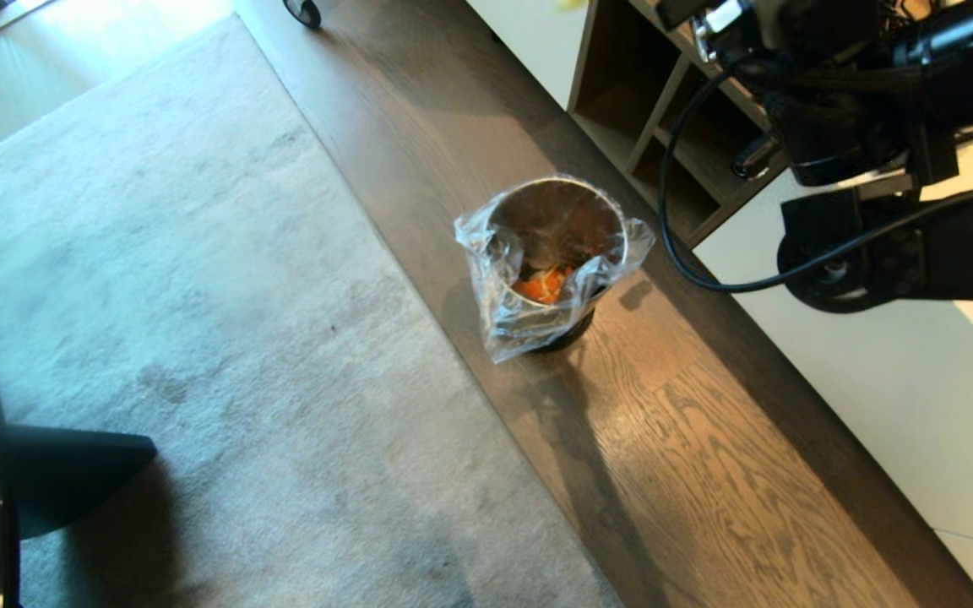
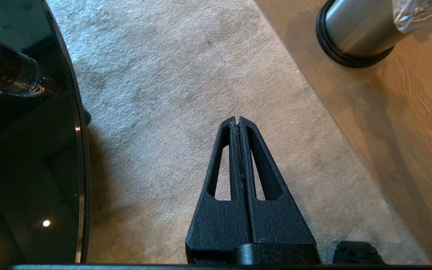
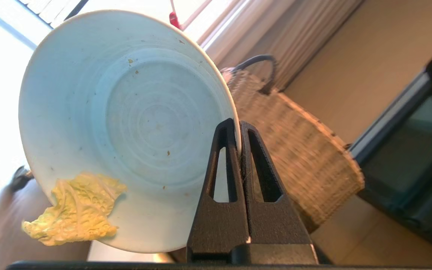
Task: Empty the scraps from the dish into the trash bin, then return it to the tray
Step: Pour the leftover food from the bowl into the trash can
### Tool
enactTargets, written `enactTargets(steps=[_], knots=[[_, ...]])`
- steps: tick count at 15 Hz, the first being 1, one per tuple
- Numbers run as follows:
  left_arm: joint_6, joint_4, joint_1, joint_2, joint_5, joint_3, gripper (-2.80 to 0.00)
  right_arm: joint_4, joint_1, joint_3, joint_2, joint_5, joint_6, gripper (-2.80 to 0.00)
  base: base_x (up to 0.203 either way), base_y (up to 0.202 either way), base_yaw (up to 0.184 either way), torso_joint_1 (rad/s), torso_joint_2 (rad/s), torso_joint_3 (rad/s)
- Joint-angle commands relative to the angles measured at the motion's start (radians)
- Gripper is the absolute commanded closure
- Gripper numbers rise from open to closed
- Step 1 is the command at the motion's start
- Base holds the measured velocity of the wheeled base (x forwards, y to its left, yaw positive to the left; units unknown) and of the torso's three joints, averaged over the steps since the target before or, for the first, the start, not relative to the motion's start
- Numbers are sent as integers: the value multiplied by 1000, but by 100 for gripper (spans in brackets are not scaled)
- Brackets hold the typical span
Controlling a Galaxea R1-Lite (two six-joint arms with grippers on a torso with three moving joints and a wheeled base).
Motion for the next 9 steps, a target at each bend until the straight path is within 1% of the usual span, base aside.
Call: enactTargets(steps=[1, 4, 6, 8, 9], knots=[[-1, 0, 0, 0, 0, 0, 0, -45, 1, 57, -11, 3, -16, 0, 0, 0, 0, 0, 0, 0], [-1, 0, 0, 0, 0, 0, 0, -44, 1, 67, -2, 3, -15, 0, 0, 0, 0, 0, 0, 0], [-1, 0, 0, 0, 0, 0, 0, -44, 2, 46, -9, 1, -9, 0, 0, 0, 0, 0, 0, 0], [-1, 0, 0, 0, 0, 0, 0, -41, 1, 78, -31, -2, -1, 0, 0, 0, 0, 0, 0, 0], [-1, 0, 0, 0, 0, 0, 0, -40, 5, 66, -47, -5, 0, 0, 0, 0, 0, 0, 0, 0]])
